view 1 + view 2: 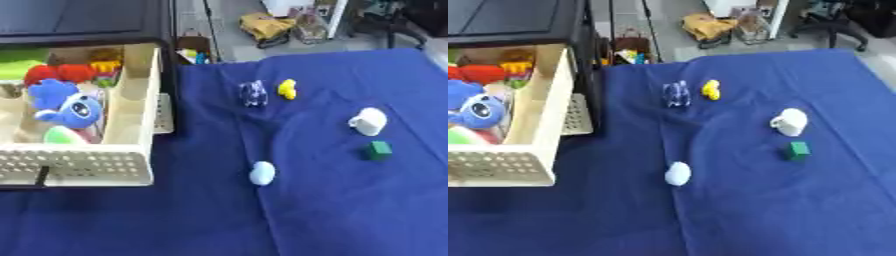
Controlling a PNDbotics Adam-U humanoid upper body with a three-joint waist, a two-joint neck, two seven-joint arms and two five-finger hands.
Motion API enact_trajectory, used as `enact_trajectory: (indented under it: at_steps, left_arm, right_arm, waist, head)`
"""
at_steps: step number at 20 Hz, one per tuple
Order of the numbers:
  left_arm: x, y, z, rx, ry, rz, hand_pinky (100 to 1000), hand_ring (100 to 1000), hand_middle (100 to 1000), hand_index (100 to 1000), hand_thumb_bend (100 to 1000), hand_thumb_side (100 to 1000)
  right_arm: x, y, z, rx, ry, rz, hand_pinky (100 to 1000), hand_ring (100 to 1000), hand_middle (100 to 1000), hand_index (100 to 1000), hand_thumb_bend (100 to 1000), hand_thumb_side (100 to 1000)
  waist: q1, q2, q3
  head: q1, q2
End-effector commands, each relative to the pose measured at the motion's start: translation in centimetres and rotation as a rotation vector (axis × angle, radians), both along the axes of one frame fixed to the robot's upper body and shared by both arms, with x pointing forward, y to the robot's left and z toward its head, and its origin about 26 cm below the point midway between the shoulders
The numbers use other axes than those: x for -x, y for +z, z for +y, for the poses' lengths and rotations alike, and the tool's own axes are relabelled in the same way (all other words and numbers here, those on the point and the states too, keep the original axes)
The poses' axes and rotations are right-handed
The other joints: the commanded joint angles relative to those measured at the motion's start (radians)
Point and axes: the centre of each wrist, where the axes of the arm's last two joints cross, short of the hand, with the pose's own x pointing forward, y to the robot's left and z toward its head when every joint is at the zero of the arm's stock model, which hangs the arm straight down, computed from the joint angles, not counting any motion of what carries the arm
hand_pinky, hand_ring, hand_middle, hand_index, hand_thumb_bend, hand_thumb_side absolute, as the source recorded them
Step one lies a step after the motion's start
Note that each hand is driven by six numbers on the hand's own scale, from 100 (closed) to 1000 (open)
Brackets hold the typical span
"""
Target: Pick up objects from table and place into drawer.
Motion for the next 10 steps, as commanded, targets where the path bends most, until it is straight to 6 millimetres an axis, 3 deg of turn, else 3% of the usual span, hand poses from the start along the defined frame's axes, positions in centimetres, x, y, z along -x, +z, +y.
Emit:
enact_trajectory:
  at_steps: [1, 10]
  left_arm:
    - [0.4, 0.7, 0.1, -0.027, 0.002, -0.021, 510, 541, 597, 768, 358, 1000]
    - [0.3, 0.7, 0.0, -0.038, -0.005, -0.018, 510, 541, 597, 769, 358, 1000]
  right_arm:
    - [1.1, 2.1, 0.1, 0.096, -0.057, 0.057, 769, 819, 706, 885, 321, 1000]
    - [-0.5, 3.1, -1.9, 0.285, -0.228, 0.437, 798, 842, 803, 917, 337, 1000]
  waist:
    - [-0.003, -0.021, 0.001]
    - [-0.007, -0.025, 0.01]
  head:
    - [0.002, 0.011]
    - [-0.014, 0.025]
